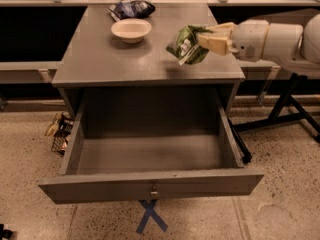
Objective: Place green jalapeno chip bag into top drawer
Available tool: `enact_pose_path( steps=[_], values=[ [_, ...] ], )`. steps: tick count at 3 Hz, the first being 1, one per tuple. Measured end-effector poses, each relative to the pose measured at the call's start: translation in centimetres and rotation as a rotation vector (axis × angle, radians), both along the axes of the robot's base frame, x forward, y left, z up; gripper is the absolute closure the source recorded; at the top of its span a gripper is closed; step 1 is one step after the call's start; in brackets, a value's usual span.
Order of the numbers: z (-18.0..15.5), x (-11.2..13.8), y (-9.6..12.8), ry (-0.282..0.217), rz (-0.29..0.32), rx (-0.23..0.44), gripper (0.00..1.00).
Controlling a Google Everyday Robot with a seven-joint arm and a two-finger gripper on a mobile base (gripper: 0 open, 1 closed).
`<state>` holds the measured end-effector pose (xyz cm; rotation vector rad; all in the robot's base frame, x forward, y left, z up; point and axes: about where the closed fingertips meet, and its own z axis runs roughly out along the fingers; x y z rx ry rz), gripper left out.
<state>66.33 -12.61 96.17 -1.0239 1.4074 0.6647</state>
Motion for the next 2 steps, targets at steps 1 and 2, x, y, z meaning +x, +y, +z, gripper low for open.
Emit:
enact_pose_path(
  steps=[1, 2],
  values=[
    [-3.6, -6.1, 4.8, 0.052, 0.101, 0.030, 1.00],
    [-6.6, -9.1, 7.1, 0.113, 0.160, 0.024, 1.00]
  ],
)
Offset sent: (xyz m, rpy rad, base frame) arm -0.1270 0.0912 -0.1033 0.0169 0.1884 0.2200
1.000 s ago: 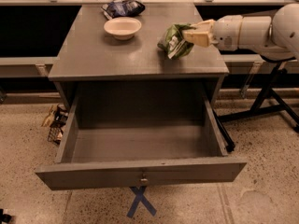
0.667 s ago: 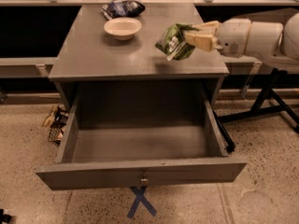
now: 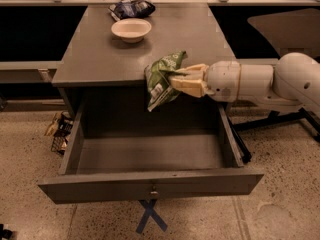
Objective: Place green jalapeno chip bag into top drawer
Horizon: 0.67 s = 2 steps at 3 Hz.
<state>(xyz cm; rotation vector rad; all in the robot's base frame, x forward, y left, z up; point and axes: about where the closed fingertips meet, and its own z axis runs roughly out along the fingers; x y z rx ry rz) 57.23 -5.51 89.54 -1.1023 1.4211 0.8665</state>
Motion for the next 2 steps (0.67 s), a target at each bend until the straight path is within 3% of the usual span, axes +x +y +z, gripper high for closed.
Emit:
enact_pose_path(
  steps=[1, 2],
  values=[
    [-2.6, -2.0, 1.2, 0.033, 0.076, -0.049, 1.00],
    [-5.7, -4.7, 1.1, 0.097, 0.141, -0.112, 1.00]
  ],
)
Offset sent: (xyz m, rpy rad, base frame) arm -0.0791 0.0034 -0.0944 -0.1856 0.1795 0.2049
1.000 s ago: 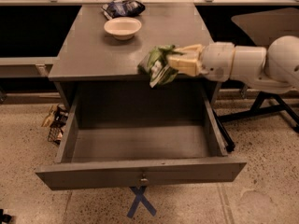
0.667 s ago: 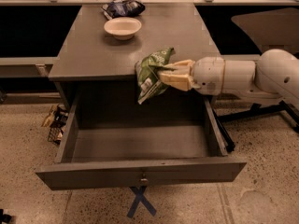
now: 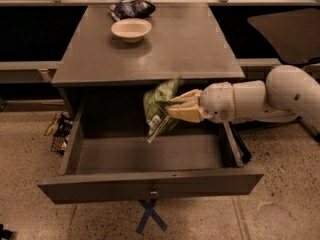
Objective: Place green jalapeno chip bag into top drawer
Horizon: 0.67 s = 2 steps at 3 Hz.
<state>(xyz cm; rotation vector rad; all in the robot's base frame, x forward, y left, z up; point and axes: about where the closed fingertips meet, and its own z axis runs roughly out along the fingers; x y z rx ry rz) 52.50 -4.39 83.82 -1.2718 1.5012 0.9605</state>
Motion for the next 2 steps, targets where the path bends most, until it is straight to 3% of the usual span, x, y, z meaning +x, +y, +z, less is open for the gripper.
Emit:
enact_pose_path(
  steps=[1, 2],
  values=[
    [-2.4, -1.7, -0.6, 0.045, 0.012, -0.066, 1.00],
    [-5.6, -1.3, -0.5, 0.048, -0.040, -0.176, 1.00]
  ],
)
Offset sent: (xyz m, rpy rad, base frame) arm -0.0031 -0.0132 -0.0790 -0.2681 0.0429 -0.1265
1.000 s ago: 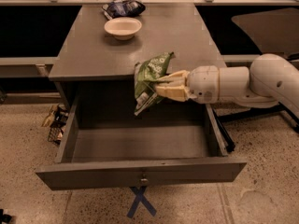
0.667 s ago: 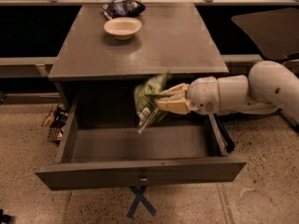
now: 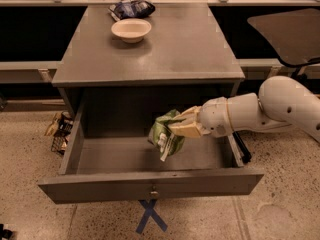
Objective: Place green jalapeno chip bag into top drawer
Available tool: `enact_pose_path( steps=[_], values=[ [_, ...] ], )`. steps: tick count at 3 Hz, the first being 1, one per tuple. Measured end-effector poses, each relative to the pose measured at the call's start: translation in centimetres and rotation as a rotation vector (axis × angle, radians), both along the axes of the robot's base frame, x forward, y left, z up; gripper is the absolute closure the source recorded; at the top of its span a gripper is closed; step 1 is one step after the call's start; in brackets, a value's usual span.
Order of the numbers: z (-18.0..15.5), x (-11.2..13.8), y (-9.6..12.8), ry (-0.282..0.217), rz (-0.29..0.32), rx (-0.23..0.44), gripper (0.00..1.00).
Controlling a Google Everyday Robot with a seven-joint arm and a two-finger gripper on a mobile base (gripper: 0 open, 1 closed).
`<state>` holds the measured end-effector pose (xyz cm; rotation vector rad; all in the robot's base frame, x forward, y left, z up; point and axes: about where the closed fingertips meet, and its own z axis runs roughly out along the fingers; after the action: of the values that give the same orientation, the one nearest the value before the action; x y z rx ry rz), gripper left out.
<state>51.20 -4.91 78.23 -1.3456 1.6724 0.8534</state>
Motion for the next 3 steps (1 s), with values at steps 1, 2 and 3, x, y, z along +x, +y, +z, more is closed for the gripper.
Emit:
enact_pose_path(
  steps=[1, 2, 3],
  values=[
    [-1.6, 1.0, 0.1, -0.017, -0.030, -0.053, 1.00],
    [-2.9, 2.6, 1.0, -0.057, -0.066, -0.094, 0.82],
    [-3.6, 3.9, 2.0, -0.081, -0.089, -0.115, 0.59]
  ],
)
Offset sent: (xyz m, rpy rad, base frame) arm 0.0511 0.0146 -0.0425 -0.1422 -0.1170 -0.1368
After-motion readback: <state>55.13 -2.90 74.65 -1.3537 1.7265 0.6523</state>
